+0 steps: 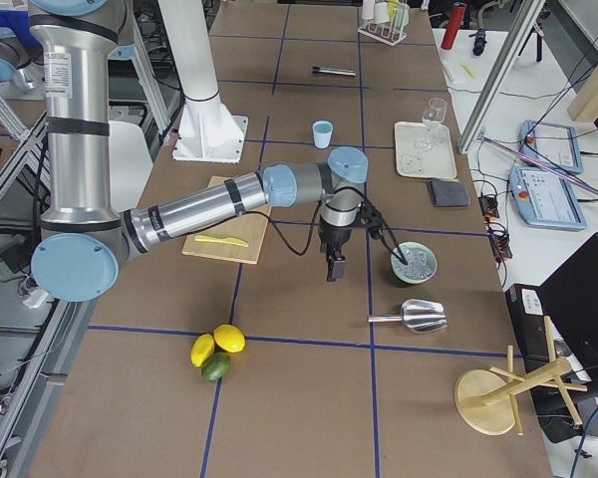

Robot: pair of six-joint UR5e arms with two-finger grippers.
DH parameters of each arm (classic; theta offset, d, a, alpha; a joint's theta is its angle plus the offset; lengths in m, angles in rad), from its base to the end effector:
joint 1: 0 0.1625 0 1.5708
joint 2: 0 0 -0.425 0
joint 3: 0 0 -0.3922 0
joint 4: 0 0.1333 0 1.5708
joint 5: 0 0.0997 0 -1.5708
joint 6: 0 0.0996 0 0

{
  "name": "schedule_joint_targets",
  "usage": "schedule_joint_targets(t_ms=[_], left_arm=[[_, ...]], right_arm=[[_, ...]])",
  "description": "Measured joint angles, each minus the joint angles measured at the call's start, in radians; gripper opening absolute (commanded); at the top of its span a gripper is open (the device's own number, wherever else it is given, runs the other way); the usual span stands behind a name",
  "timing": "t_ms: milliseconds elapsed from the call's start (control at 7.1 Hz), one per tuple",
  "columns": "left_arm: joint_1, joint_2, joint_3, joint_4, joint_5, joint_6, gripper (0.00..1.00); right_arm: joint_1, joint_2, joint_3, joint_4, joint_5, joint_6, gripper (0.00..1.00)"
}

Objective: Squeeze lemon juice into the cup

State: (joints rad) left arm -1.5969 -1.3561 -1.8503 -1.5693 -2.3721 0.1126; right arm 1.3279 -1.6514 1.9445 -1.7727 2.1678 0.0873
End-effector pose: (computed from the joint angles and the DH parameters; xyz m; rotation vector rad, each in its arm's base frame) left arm -0.0723 -0.4030 0.6152 0.1153 0.7953 0.1072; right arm -0.0327 -0.4535 0.5458 -0.0108 -0.6038 -0.1781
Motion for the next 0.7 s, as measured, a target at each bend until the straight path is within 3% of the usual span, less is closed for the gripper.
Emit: schedule_joint_targets(t_ms=[423, 705], left_arm=[[0.046, -0.028, 0.006, 0.004, 0.009, -0.059, 1.0], [0.144, -0.079, 0.007, 0.001, 0.01, -0.206, 1.0]], right_arm=[[0.129, -0.165, -0.055, 0.148, 0.041, -0.086, 1.0], [0.153, -0.198, -0.115, 0.247, 0.058, -0.092, 1.0]])
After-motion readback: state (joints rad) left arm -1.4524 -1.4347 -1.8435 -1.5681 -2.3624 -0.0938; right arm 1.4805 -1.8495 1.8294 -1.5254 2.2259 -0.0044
